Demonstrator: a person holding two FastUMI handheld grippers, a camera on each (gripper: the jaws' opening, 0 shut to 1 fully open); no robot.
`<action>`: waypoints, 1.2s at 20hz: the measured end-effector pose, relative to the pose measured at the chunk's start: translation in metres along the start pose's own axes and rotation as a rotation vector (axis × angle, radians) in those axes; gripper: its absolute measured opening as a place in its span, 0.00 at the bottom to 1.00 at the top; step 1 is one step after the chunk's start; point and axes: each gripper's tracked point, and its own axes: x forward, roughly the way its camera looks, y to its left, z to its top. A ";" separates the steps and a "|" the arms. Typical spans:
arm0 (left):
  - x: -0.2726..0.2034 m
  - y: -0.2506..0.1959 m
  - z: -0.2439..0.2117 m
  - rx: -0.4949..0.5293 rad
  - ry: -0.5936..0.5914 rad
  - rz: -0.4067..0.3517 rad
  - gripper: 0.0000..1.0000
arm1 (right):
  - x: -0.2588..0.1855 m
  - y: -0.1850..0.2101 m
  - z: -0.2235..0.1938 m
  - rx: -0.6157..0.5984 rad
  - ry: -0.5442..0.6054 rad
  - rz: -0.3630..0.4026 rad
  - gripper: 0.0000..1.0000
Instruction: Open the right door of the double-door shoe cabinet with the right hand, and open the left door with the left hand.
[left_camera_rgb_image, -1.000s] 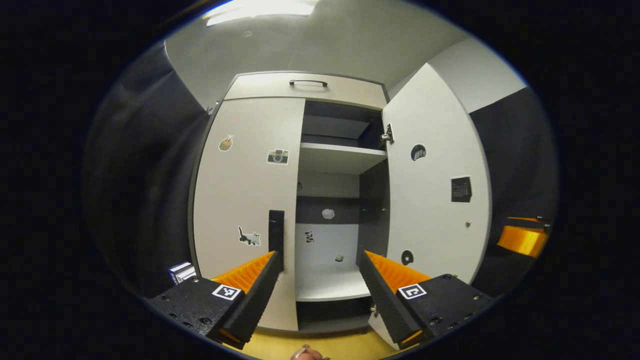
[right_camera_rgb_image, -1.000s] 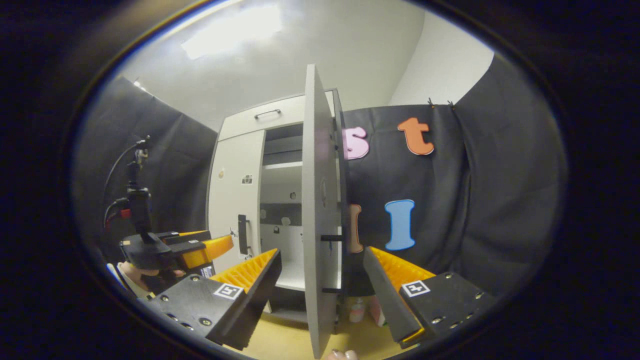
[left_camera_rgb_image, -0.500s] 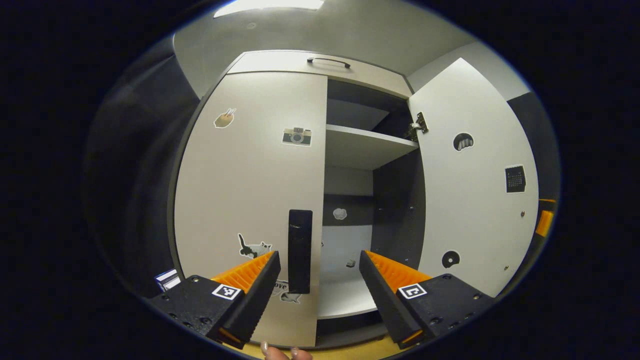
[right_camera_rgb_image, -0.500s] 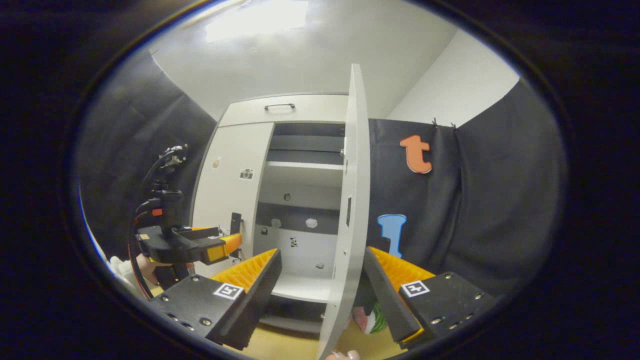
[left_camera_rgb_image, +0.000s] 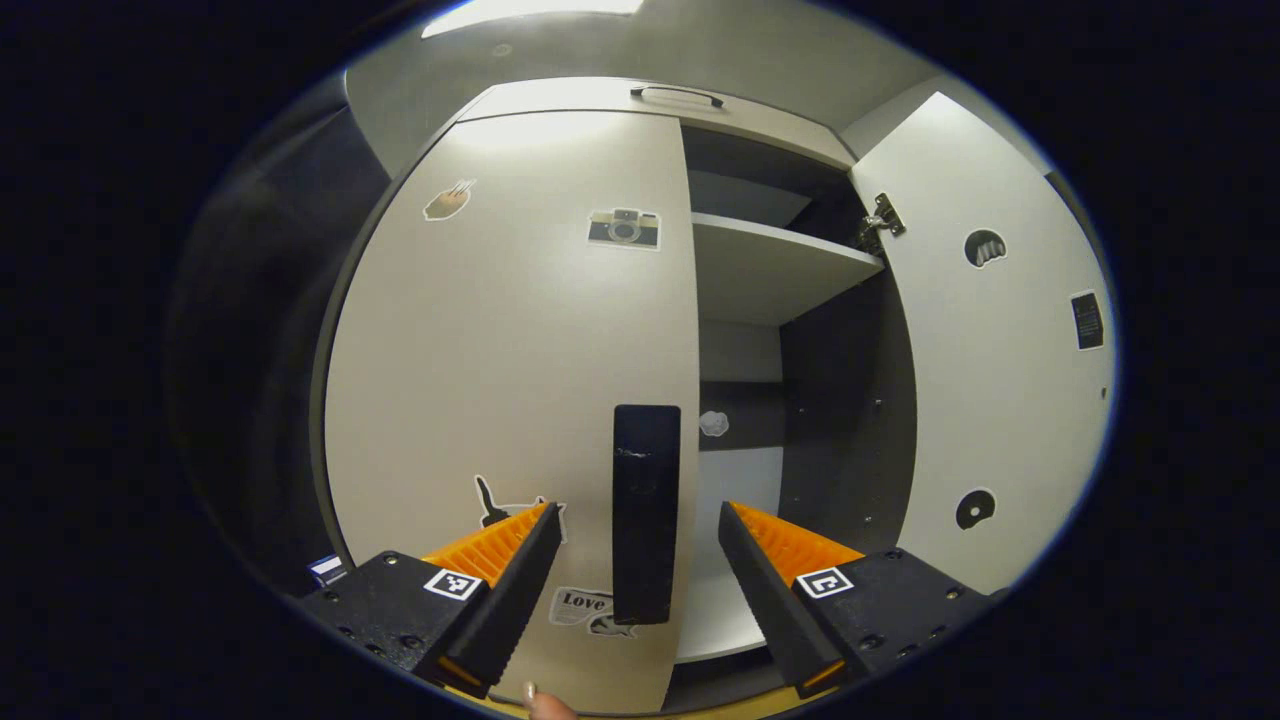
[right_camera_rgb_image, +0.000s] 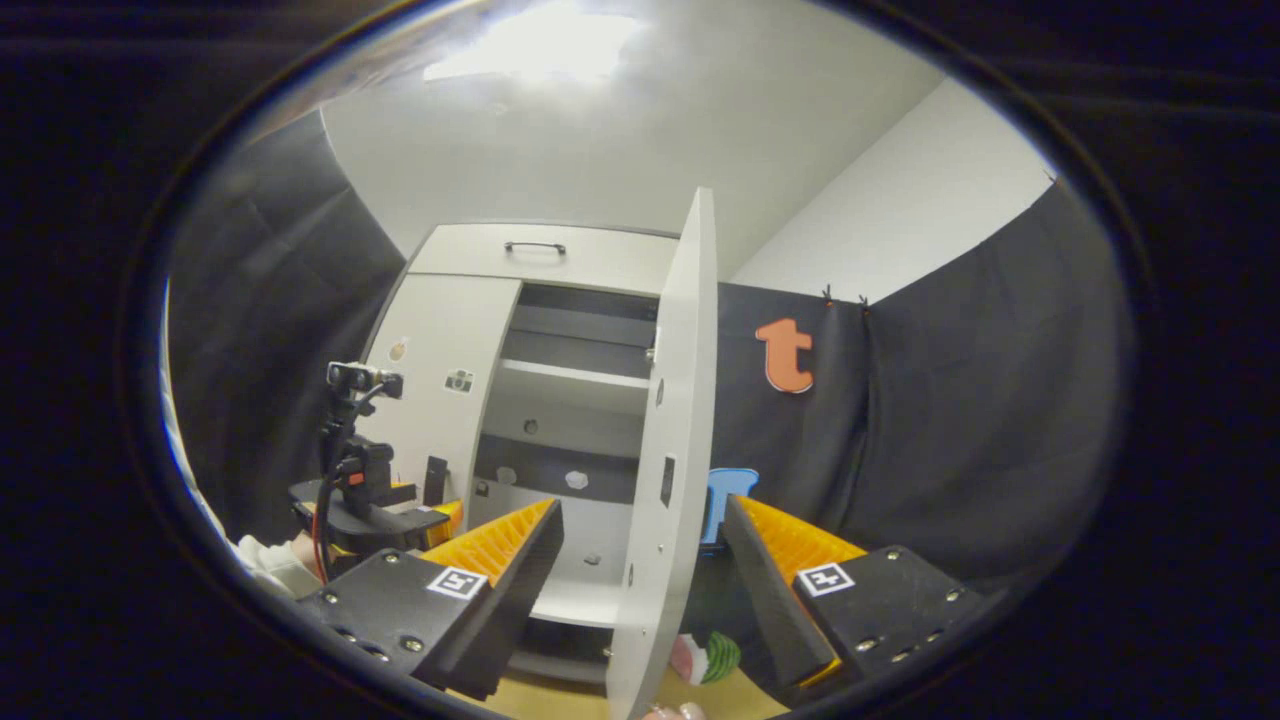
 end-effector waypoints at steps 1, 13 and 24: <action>0.004 0.001 -0.003 -0.003 0.007 0.003 0.97 | 0.000 -0.001 0.000 0.001 0.000 -0.007 0.97; 0.009 0.000 -0.021 0.009 0.042 0.077 0.46 | 0.007 -0.013 -0.028 0.015 0.094 -0.005 0.97; 0.006 0.000 -0.021 0.007 0.048 0.094 0.23 | 0.003 -0.030 -0.035 0.042 0.132 0.012 0.97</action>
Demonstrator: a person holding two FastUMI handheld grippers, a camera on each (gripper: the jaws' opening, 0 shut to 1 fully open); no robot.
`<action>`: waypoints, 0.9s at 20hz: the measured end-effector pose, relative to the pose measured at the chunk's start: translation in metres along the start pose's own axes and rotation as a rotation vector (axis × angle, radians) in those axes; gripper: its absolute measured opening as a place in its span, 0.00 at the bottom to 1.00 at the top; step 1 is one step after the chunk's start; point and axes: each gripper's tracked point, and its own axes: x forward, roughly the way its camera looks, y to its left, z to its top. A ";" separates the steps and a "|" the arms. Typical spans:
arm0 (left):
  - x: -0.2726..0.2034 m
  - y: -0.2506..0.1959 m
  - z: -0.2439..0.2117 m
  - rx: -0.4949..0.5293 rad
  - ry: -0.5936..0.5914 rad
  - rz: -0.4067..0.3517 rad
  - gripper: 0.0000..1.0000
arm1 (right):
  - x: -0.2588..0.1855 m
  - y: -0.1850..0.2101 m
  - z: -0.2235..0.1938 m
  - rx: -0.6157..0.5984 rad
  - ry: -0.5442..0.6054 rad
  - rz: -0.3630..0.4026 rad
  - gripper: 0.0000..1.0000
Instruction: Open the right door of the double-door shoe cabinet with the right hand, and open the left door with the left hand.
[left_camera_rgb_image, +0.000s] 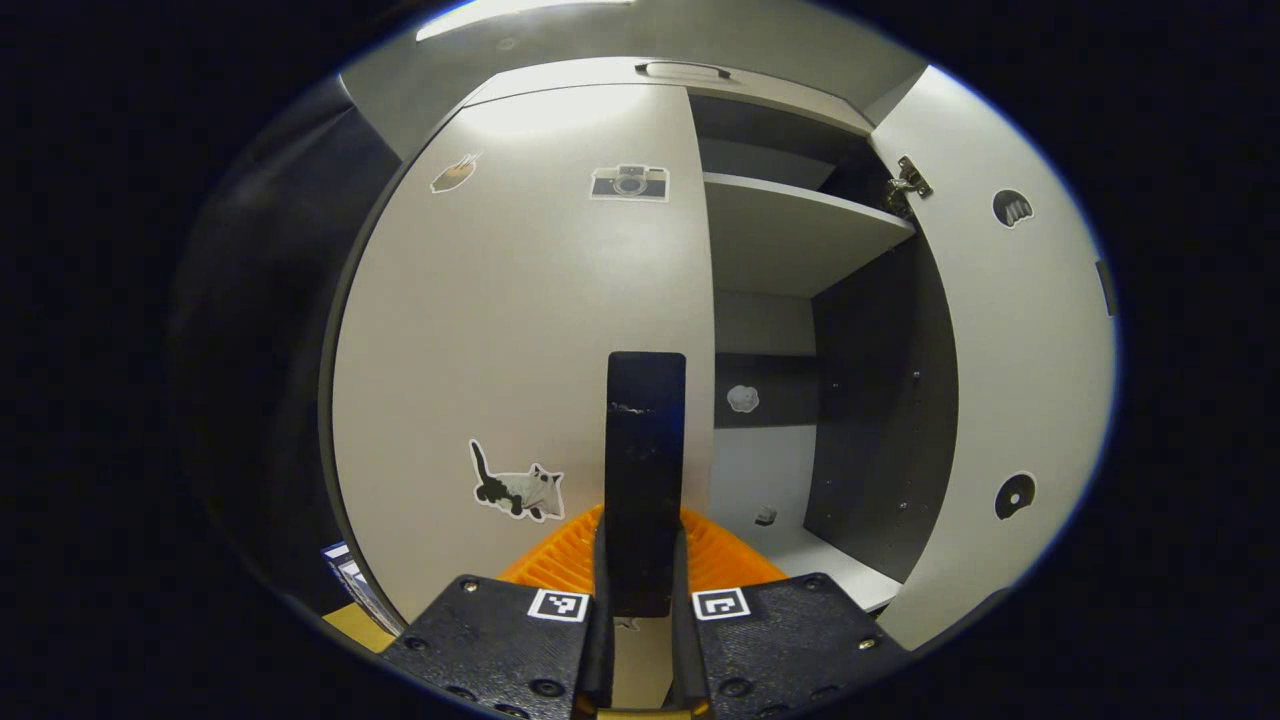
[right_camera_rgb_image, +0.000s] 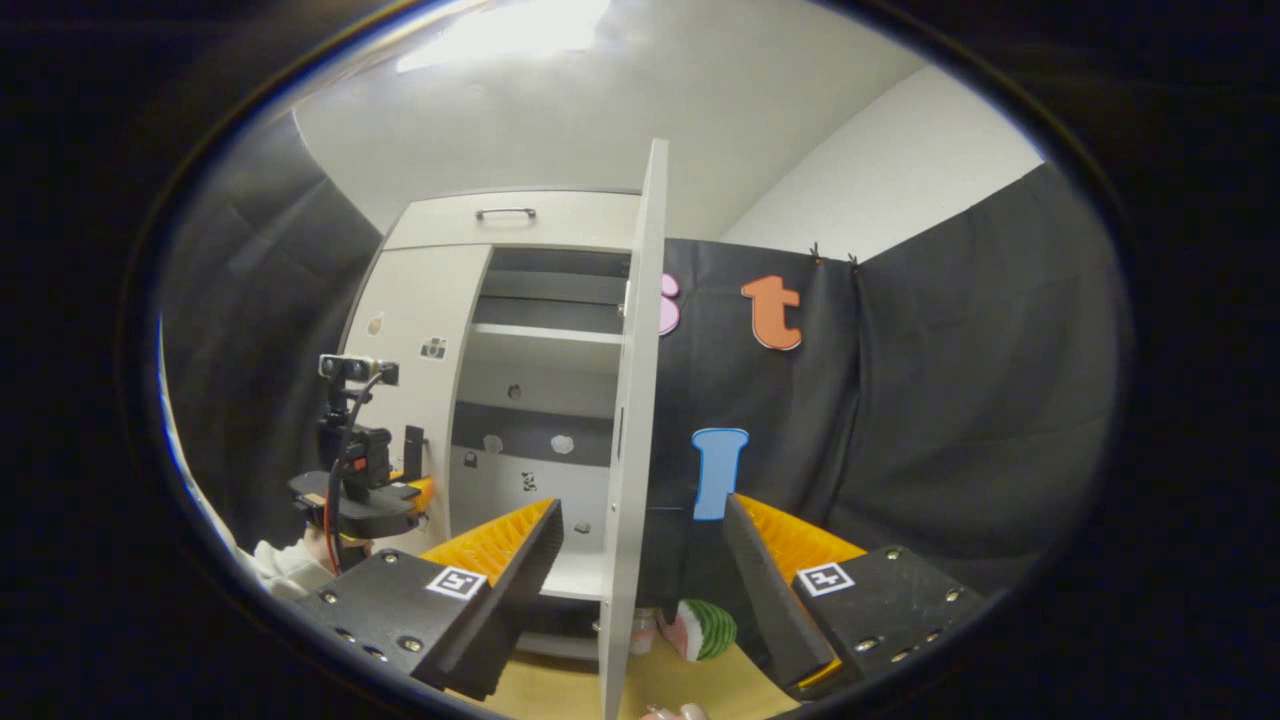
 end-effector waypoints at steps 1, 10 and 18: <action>0.000 0.000 0.000 0.003 0.007 -0.005 0.22 | 0.000 -0.001 -0.001 -0.002 0.004 0.003 0.97; -0.048 0.010 0.006 -0.021 0.055 -0.048 0.18 | -0.022 0.011 0.008 0.025 -0.004 0.119 0.97; -0.101 0.036 0.012 -0.049 0.077 -0.060 0.17 | -0.032 0.052 0.014 0.060 -0.006 0.262 0.97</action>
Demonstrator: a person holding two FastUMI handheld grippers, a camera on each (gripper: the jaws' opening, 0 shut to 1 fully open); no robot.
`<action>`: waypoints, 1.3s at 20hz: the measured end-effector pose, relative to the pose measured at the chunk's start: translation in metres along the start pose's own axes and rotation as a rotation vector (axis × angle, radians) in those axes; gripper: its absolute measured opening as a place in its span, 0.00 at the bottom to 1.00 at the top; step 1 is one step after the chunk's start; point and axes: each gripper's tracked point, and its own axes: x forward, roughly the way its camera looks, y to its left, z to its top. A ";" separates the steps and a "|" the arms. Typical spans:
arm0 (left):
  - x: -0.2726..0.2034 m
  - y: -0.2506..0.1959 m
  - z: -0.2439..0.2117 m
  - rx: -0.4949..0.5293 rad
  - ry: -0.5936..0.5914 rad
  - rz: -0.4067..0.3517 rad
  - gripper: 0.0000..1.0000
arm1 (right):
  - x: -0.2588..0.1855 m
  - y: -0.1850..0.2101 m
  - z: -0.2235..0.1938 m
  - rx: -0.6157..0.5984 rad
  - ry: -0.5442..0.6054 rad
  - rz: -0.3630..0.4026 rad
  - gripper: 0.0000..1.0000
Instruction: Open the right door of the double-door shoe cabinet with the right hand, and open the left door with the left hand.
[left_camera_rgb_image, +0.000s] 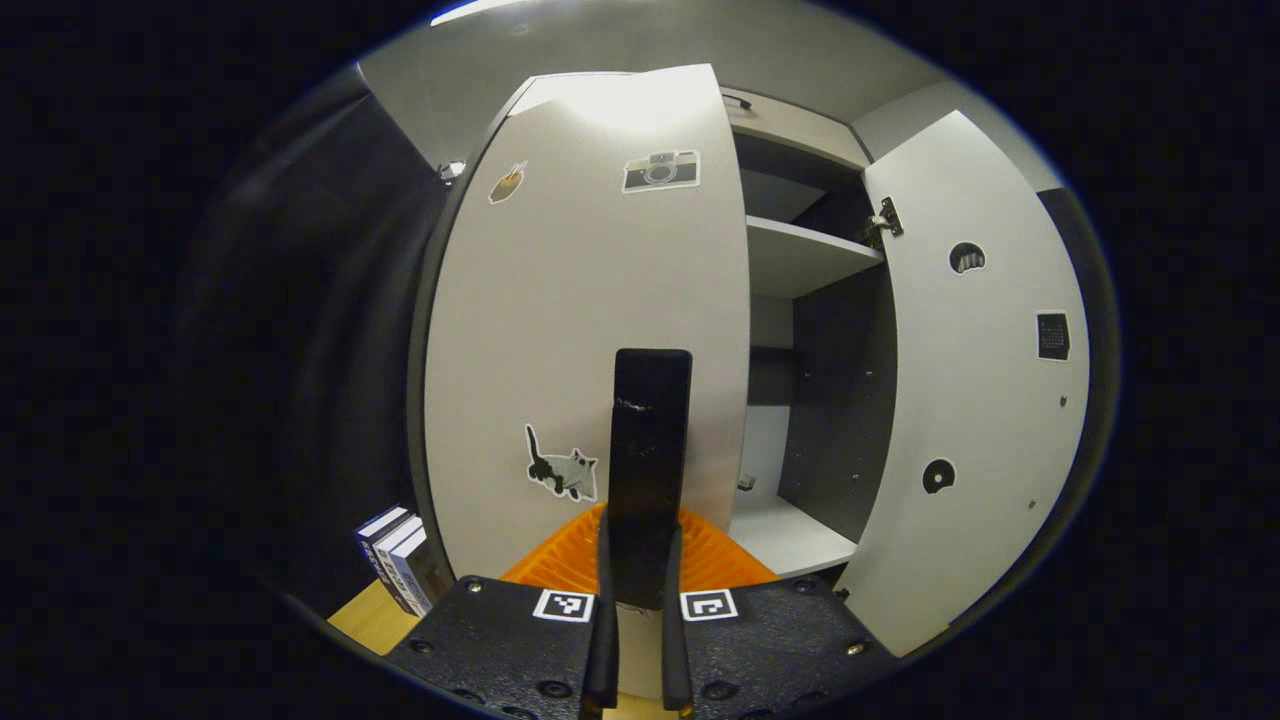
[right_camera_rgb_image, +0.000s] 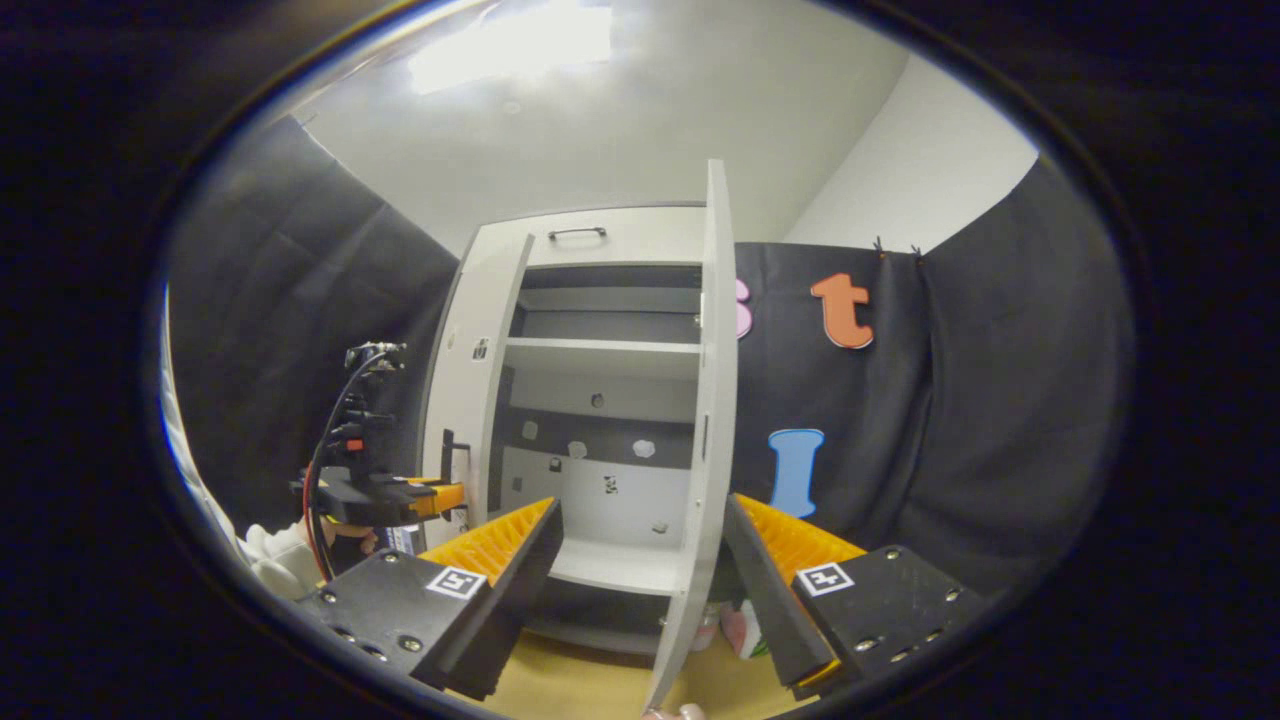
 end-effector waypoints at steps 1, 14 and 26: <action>-0.008 0.005 0.001 -0.008 0.001 -0.001 0.17 | 0.002 0.007 -0.001 0.004 0.000 0.021 0.97; -0.087 0.108 0.012 -0.004 -0.002 0.135 0.07 | 0.041 0.124 -0.006 0.060 -0.021 0.291 0.97; -0.107 0.191 0.013 -0.005 -0.010 0.150 0.00 | 0.067 0.189 -0.017 0.075 0.013 0.350 0.96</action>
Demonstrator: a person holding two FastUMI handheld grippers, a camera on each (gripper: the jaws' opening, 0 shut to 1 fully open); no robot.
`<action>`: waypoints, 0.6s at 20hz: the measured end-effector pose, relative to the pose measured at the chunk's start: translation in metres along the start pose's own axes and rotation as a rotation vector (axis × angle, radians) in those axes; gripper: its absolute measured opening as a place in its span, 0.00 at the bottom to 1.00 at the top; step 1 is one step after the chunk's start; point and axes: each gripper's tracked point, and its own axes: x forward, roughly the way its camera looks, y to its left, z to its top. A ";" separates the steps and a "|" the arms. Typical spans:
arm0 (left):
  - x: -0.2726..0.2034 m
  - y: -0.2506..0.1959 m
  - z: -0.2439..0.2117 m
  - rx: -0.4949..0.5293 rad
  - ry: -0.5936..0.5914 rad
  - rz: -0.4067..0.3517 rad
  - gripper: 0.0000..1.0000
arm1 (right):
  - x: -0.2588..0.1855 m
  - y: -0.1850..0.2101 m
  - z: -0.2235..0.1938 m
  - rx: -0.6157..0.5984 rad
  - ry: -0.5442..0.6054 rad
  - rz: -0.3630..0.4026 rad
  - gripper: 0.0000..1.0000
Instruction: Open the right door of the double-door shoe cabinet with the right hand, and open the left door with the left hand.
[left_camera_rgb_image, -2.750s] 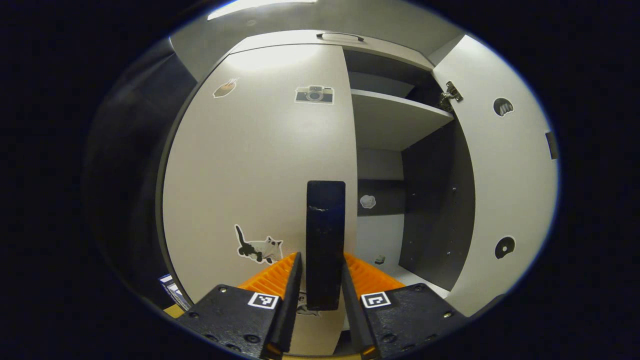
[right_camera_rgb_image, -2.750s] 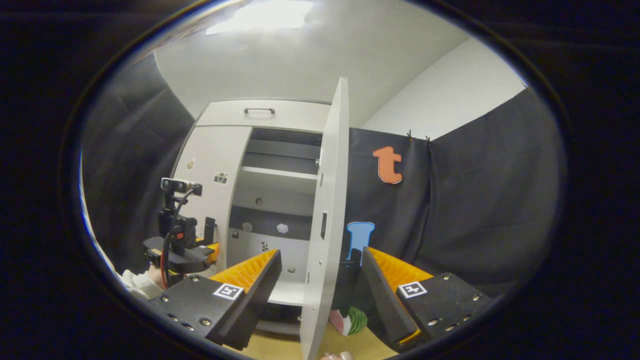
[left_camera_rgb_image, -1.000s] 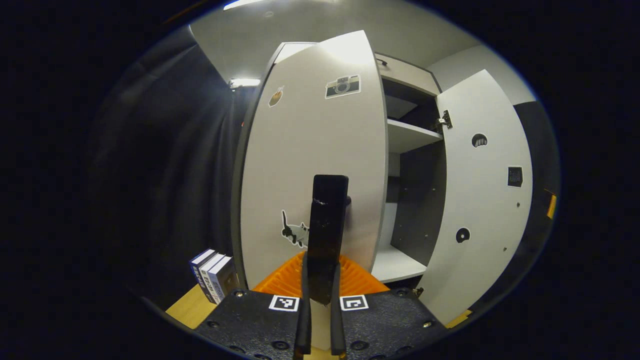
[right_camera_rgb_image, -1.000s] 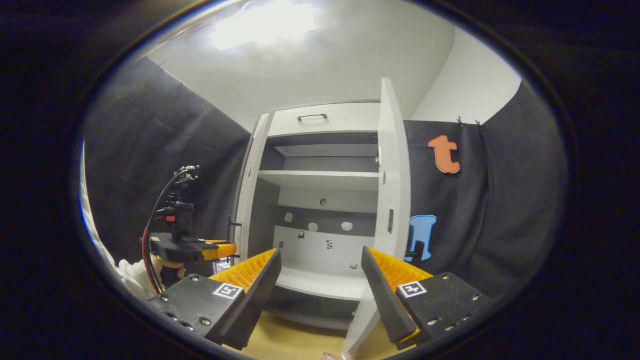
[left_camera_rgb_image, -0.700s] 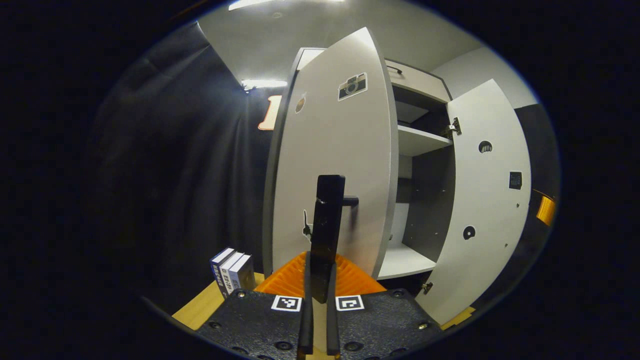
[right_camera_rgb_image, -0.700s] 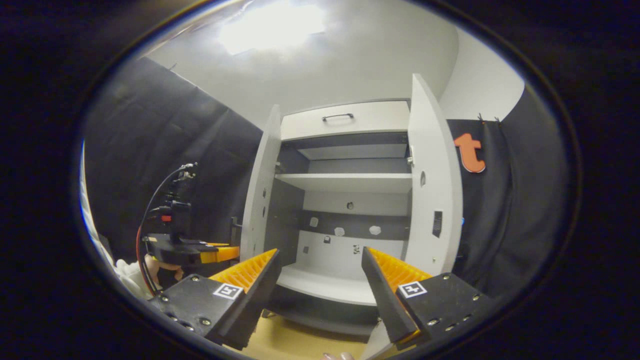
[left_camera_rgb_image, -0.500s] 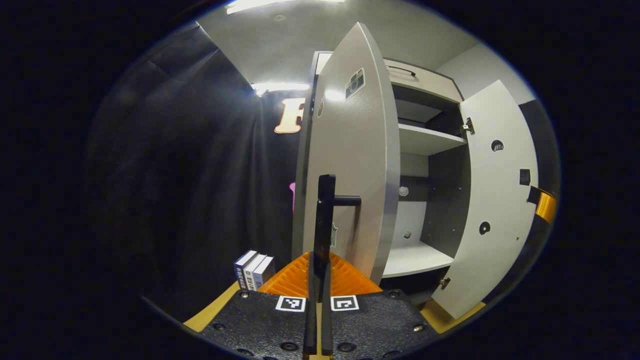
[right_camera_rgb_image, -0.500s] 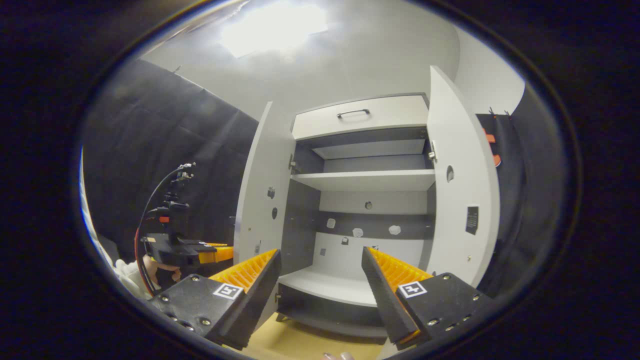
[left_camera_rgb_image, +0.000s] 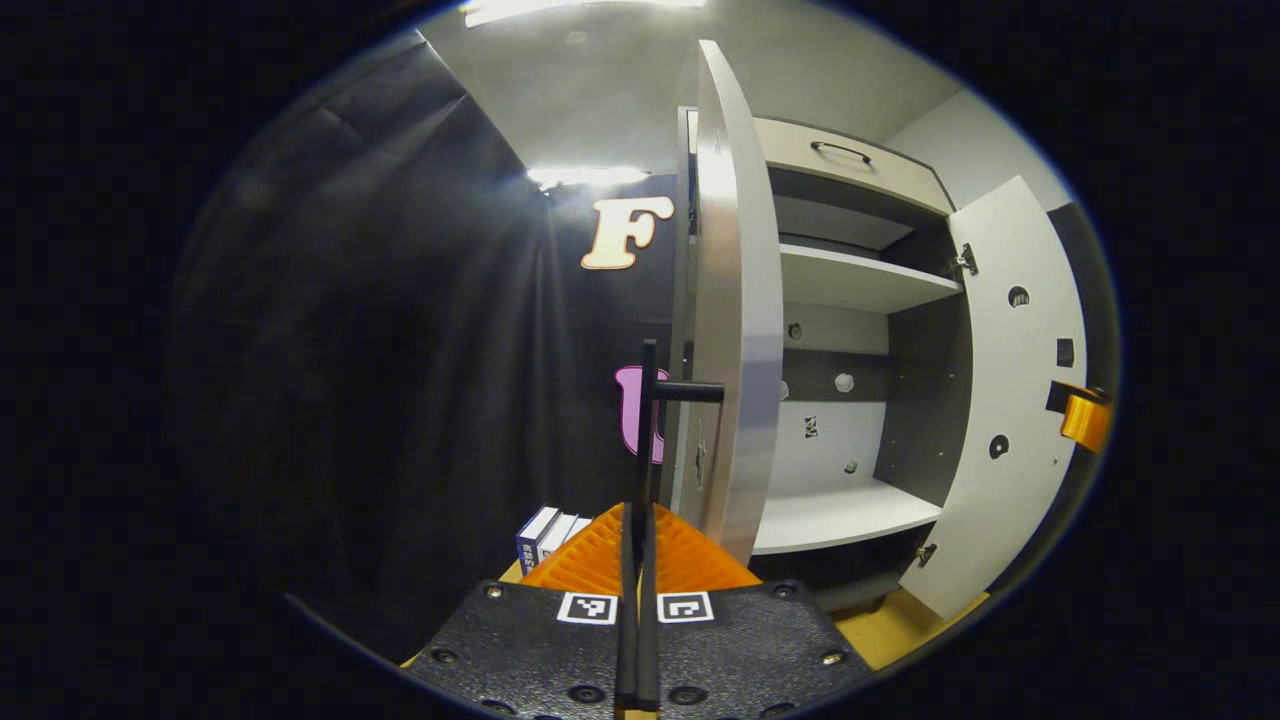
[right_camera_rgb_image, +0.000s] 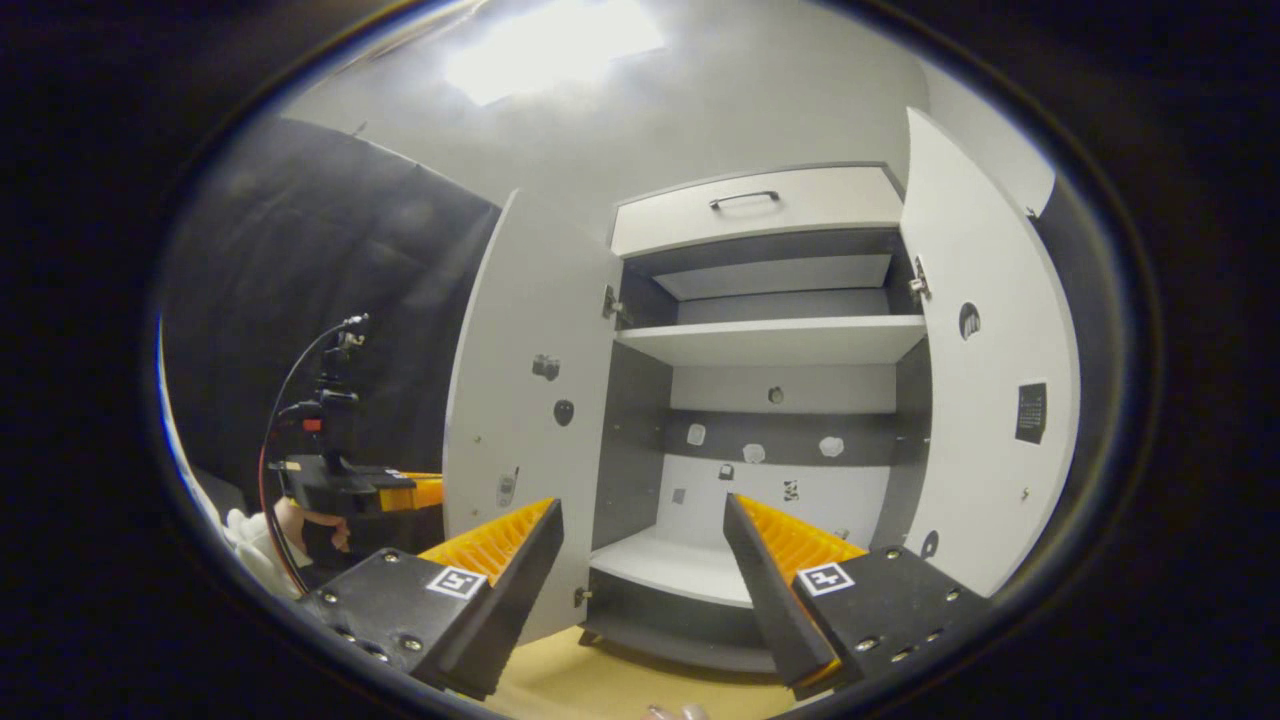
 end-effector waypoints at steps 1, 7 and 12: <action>-0.002 0.000 0.001 -0.016 -0.004 -0.015 0.01 | 0.001 0.003 0.001 -0.003 -0.003 -0.005 0.96; -0.002 0.001 -0.002 0.048 -0.007 -0.023 0.00 | 0.004 0.008 0.001 0.001 0.001 -0.019 0.96; -0.014 0.007 -0.010 0.040 0.000 0.020 0.08 | -0.001 0.006 0.003 0.014 0.001 -0.009 0.96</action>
